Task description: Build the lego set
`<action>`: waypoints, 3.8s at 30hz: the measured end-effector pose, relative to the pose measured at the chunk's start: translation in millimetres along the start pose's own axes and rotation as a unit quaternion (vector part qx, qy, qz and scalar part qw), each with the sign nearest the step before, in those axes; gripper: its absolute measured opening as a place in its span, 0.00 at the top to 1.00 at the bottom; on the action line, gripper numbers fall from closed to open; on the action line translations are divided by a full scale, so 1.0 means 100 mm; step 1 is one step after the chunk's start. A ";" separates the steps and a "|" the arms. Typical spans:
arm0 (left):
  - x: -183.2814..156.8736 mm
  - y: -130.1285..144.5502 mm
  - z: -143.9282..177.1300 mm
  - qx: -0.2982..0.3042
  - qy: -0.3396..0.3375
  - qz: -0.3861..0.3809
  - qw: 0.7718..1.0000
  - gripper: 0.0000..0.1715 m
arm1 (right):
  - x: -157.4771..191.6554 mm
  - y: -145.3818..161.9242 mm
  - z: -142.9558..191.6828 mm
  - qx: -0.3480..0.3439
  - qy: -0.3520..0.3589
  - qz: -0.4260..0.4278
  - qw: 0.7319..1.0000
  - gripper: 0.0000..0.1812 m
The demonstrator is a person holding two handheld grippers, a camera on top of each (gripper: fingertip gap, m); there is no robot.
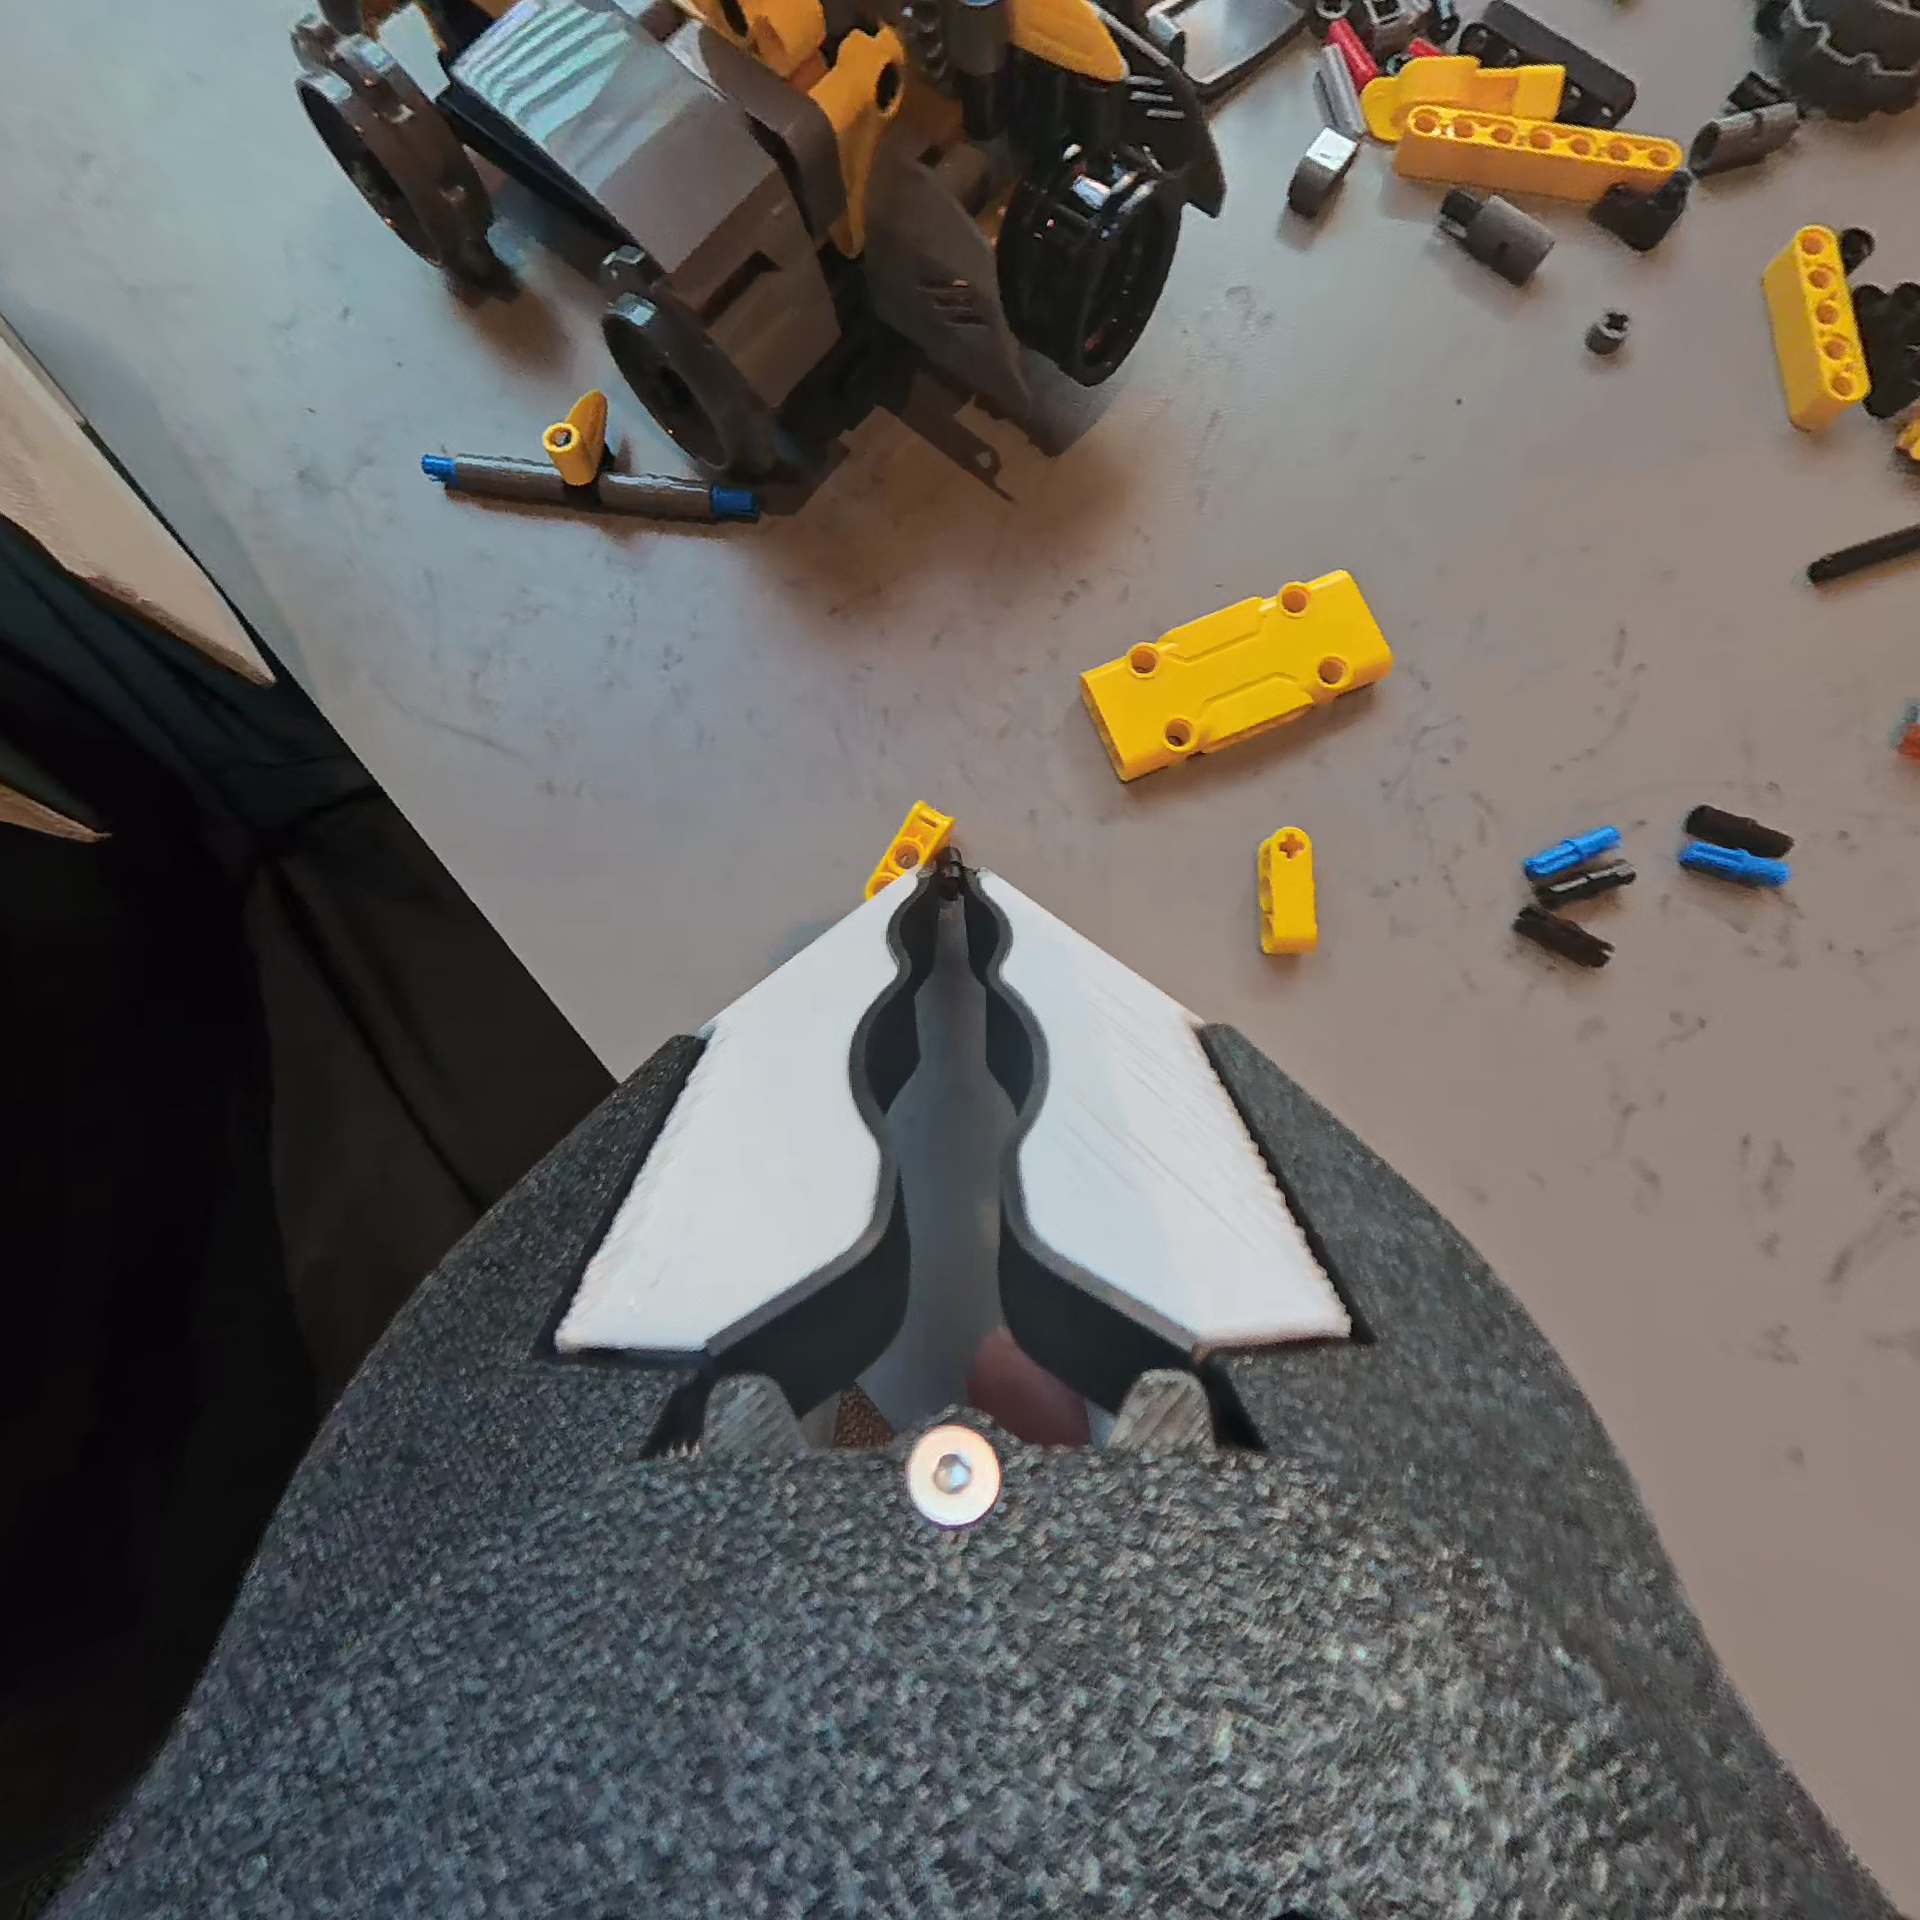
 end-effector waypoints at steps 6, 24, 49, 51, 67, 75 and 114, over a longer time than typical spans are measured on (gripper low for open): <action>-0.02 0.04 0.06 -0.006 -0.007 -0.003 1.000 0.81 | 0.13 -0.03 -0.04 0.001 -0.015 0.003 1.000 0.97; 0.03 0.10 0.16 -0.009 -0.009 -0.001 1.000 0.81 | 0.28 -0.13 -0.04 0.007 -0.009 0.005 1.000 0.97; 0.22 -0.50 -0.14 -0.041 -0.043 -0.130 0.990 0.94 | 1.03 -0.42 0.26 -0.067 -0.194 0.028 0.978 0.98; 0.22 -0.51 -0.15 -0.044 -0.042 -0.129 0.990 0.98 | 1.04 -0.41 0.25 -0.067 -0.198 0.026 0.978 0.97; 0.26 -0.58 -0.34 -0.044 -0.076 -0.115 0.989 0.99 | 0.88 -0.28 0.30 -0.150 -0.157 -0.087 0.972 0.97; 0.40 -0.50 -0.59 0.043 -0.078 -0.083 0.993 0.86 | 0.42 -0.05 0.26 -0.083 -0.038 -0.078 0.993 0.98; 0.56 -0.28 -0.63 0.123 -0.067 -0.018 0.990 0.92 | 0.50 -0.02 0.20 -0.017 -0.034 -0.026 0.999 0.97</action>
Point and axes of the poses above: each gripper's, where its closed fingertips meet, z back along the fingers, y out of its underside, x = y × z across the jaws, the point moved 2 cm from there along z, back along the fingers, and after that the axes turned 1 degree about -z, right-handed, at the moved point
